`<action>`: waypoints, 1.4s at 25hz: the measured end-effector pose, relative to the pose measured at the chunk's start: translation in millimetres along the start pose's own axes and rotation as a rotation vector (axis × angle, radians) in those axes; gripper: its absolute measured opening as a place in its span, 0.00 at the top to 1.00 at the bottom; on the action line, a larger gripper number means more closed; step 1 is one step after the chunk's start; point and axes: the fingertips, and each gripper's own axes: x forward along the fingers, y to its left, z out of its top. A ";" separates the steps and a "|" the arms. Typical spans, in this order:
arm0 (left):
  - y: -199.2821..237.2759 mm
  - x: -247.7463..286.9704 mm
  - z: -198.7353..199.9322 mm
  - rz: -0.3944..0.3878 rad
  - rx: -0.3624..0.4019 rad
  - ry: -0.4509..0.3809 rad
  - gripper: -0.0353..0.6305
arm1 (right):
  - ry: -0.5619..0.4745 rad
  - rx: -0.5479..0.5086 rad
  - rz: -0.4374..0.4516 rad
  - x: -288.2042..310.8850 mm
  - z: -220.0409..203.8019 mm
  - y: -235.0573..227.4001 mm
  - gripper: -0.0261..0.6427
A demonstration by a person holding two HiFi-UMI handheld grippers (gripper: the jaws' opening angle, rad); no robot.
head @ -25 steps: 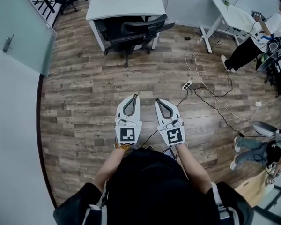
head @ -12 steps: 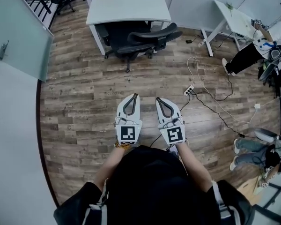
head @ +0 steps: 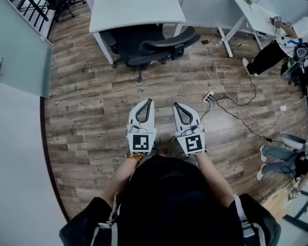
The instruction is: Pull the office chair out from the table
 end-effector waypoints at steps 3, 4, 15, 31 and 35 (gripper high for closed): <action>2.4 13.0 -0.4 -0.009 0.019 -0.005 0.91 | -0.002 0.005 0.003 10.0 -1.1 -7.6 0.95; 3.7 17.3 -0.2 -0.009 0.026 -0.006 0.91 | -0.003 0.008 0.005 13.9 -1.5 -10.1 0.95; 12.0 79.0 -1.0 0.047 0.063 0.025 0.91 | -0.071 0.009 0.080 68.5 -7.1 -56.1 0.95; -12.4 206.2 -19.3 0.182 0.155 0.160 0.91 | -0.060 -0.122 0.268 121.2 -56.6 -199.3 0.95; -8.2 223.1 -42.1 0.208 0.287 0.250 0.91 | -0.062 -0.308 0.362 138.3 -77.1 -227.0 0.95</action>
